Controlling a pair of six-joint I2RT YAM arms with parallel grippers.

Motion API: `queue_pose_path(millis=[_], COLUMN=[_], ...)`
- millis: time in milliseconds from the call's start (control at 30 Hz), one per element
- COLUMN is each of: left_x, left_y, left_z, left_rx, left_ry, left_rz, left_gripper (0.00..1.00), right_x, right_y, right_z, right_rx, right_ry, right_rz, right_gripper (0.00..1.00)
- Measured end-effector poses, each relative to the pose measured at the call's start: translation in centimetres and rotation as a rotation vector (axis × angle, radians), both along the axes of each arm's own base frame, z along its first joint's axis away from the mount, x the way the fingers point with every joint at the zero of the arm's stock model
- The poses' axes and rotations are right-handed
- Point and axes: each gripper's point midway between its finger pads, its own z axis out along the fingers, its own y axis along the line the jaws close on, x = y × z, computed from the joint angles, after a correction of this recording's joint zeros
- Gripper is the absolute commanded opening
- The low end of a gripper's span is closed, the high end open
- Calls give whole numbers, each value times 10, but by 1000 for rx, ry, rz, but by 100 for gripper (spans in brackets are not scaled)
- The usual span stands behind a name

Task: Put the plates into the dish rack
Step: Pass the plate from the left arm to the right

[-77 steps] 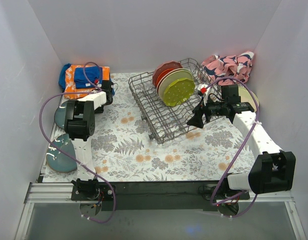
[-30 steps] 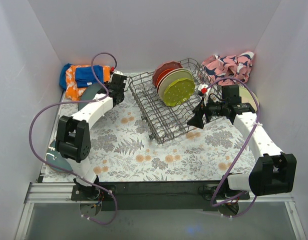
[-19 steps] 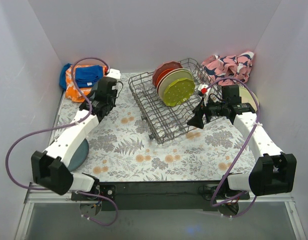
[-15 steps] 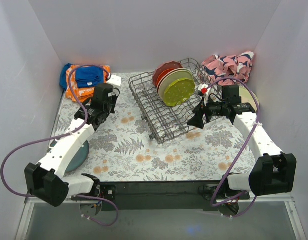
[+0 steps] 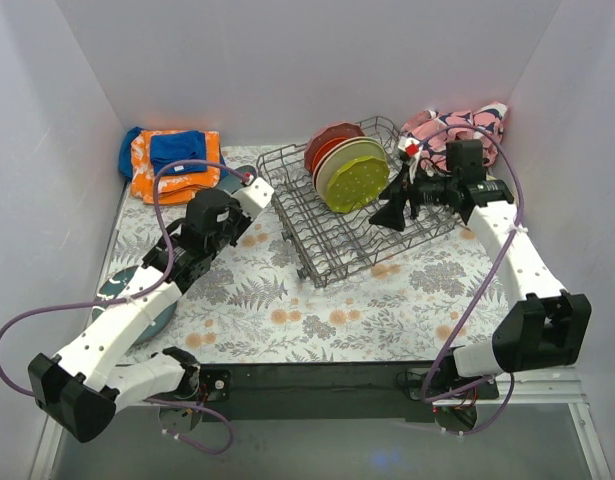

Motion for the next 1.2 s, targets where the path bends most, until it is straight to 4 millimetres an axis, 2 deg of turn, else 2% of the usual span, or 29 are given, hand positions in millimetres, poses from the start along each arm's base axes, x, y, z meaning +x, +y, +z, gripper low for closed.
queue_pose_path(millis=[133, 167, 200, 367, 467, 533, 800, 1100, 1200], left_x=[-9, -9, -9, -10, -14, -15, -19, -18, -16], left_y=[-10, -13, -16, -35, -46, -52, -70, -81, -84], left_z=[10, 13, 15, 16, 18, 23, 39, 34, 32], left_rx=[33, 44, 69, 163, 205, 221, 260, 292, 300], left_ry=[-74, -92, -118, -216, -253, -287, -398, -418, -417], left_rz=[-86, -101, -121, -211, -261, -282, -312, -326, -327], left_gripper=[0, 0, 0, 0, 0, 0, 0, 0, 0], right_x=[12, 15, 18, 27, 34, 39, 50, 53, 54], right_y=[21, 28, 36, 78, 101, 113, 141, 166, 172], right_z=[28, 33, 43, 51, 57, 60, 57, 59, 52], right_rx=[70, 85, 104, 135, 148, 159, 205, 238, 228], right_ry=[59, 84, 102, 249, 365, 444, 689, 729, 728], right_rz=[44, 58, 70, 105, 65, 19, -152, -256, -293], right_gripper=[88, 93, 93, 98, 98, 98, 98, 94, 85])
